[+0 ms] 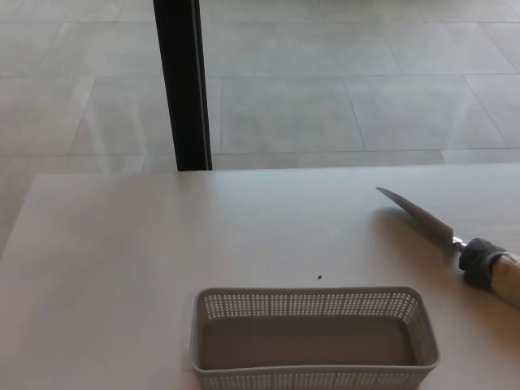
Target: A garden tool is kept on the righthand side and a container is kept on the lefthand side on a desk infront of the robot. the robot uses its right hand to pick up the garden tool and makes a scooping motion inside the container
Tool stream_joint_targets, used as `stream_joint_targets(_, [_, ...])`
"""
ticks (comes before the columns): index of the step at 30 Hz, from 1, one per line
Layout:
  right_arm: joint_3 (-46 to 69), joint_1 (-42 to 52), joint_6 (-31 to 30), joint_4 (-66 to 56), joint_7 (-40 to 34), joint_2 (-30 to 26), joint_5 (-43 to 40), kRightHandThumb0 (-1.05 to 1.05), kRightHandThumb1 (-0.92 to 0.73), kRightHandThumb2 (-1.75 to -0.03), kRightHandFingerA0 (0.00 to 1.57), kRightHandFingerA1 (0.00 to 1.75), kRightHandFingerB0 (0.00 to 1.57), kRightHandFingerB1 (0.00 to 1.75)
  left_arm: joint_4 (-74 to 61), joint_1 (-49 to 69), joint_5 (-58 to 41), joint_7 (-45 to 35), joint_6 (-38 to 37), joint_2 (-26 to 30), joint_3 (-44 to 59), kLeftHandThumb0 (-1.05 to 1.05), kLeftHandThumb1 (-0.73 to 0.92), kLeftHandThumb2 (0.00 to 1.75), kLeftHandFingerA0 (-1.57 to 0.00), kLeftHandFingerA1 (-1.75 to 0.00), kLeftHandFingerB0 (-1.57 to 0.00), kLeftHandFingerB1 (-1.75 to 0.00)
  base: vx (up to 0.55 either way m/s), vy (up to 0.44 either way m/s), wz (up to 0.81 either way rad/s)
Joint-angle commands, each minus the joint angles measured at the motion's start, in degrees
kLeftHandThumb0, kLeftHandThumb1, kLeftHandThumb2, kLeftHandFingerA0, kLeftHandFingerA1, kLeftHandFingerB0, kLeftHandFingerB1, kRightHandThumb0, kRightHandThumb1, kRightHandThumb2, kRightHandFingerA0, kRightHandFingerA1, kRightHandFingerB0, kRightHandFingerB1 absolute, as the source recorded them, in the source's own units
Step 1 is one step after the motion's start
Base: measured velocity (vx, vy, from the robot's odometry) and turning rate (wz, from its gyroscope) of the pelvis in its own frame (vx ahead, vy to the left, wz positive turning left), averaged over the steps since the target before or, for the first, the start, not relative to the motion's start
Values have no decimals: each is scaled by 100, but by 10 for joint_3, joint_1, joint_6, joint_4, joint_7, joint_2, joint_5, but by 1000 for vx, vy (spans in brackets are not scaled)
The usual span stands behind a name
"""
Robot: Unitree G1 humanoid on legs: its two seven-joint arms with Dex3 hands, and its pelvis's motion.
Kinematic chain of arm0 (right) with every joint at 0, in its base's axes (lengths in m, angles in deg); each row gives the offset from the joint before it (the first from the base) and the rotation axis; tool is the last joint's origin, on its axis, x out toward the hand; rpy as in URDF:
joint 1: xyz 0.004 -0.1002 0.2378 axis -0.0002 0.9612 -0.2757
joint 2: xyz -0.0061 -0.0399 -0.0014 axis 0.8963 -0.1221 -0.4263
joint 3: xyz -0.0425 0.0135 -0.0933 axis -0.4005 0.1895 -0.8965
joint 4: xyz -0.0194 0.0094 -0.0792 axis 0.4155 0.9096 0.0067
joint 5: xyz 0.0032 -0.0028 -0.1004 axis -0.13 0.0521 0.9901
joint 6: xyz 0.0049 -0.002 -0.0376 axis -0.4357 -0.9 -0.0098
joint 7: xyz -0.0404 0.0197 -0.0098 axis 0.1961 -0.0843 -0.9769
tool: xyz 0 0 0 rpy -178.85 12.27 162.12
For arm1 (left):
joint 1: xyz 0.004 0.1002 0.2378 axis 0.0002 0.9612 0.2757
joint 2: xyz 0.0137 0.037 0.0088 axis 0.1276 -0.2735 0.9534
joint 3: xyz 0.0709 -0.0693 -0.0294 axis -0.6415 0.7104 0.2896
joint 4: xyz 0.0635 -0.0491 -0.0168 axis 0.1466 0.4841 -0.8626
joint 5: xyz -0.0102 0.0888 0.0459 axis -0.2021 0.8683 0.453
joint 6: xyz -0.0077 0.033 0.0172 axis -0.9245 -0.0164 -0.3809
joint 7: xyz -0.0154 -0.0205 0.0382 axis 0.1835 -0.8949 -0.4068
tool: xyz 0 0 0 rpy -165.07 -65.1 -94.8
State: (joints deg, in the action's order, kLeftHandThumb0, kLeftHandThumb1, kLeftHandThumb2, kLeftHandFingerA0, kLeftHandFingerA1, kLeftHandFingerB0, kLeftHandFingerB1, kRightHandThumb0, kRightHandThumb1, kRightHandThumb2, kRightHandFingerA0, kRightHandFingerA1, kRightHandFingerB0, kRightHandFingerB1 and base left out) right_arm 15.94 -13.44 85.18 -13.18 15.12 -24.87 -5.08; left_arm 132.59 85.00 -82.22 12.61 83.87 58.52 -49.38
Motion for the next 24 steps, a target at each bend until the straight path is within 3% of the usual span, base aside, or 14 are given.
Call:
stream_joint_targets(1, [27,0,17,10,5,-21,-40,-77,-65,-60,0,97,0,88,15,-4,-17,-9,-11,12,11,-59,64,59,-72,-87,-61,-56,0,0,0])
stream_joint_targets(2, [15,38,21,-68,-15,-9,-19,-99,-52,-94,7,83,4,79,19,-2,-17,-8,-11,15,12,-58,64,59,-71,-81,-61,-54,0,0,0])
stream_joint_targets(3, [15,50,15,-106,-22,-9,-14,-91,-69,-57,0,109,0,97,19,0,-18,-13,-16,15,13,-59,63,59,-69,-76,-60,-54,0,0,0])
stream_joint_targets(4, [25,28,31,-88,-22,-16,-24,-96,-55,-97,9,82,0,73,20,-2,-17,-11,-16,16,13,-60,63,59,-71,-80,-61,-55,0,0,0])
stream_joint_targets(6, [40,-6,51,-49,-22,-34,-37,-88,-64,-66,0,93,0,68,26,-4,-18,-8,-14,17,16,-58,63,59,-75,-87,-63,-55,0,0,0])
stream_joint_targets(9, [55,-92,58,20,-45,-109,-27,-93,-70,-61,0,70,0,67,31,-5,-18,-6,-16,16,18,-58,63,59,-73,-86,-60,-55,0,0,0])
stream_joint_targets(11, [64,-100,48,-9,-47,-118,-35,-95,-67,-67,0,64,0,70,31,-2,-32,-9,-16,14,31,-60,60,59,-74,-85,-63,-57,0,0,0])
stream_joint_targets(12, [52,-103,27,-85,-74,-144,0,-99,-63,-102,1,65,1,52,30,0,-28,-10,-17,15,29,-60,60,58,-70,-75,-60,-54,0,0,0])
stream_joint_targets(15, [62,-152,7,-137,-75,-191,-8,-89,-58,-99,2,57,2,48,34,0,-29,-7,-15,14,32,-56,61,58,-71,-76,-61,-53,0,0,0])
stream_joint_targets(16, [63,-163,5,-158,-71,-203,-10,-98,-74,-64,0,66,0,62,35,1,-28,-6,-17,12,31,-59,59,59,-75,-82,-64,-54,0,0,0])
stream_joint_targets(17, [63,-183,7,-198,-63,-230,-6,-105,-65,-107,5,59,0,58,36,2,-28,-1,-17,9,31,-59,59,58,-77,-82,-66,-53,0,0,0])
stream_joint_targets(20, [42,-235,17,-231,-53,-265,9,-105,-66,-106,6,67,0,59,35,5,-28,-8,-13,9,30,-59,62,58,-71,-74,-59,-48,0,0,0])
stream_joint_targets(21, [32,-248,16,-248,-50,-270,14,-104,-71,-65,1,77,4,60,33,7,-26,-11,-16,10,28,-58,62,59,-69,-70,-57,-48,0,0,0])
stream_joint_targets(24, [16,-262,17,-281,-21,-273,-5,-81,-55,-98,2,53,0,50,34,7,-25,-9,-19,10,27,-58,62,59,-69,-68,-59,-48,0,0,0])
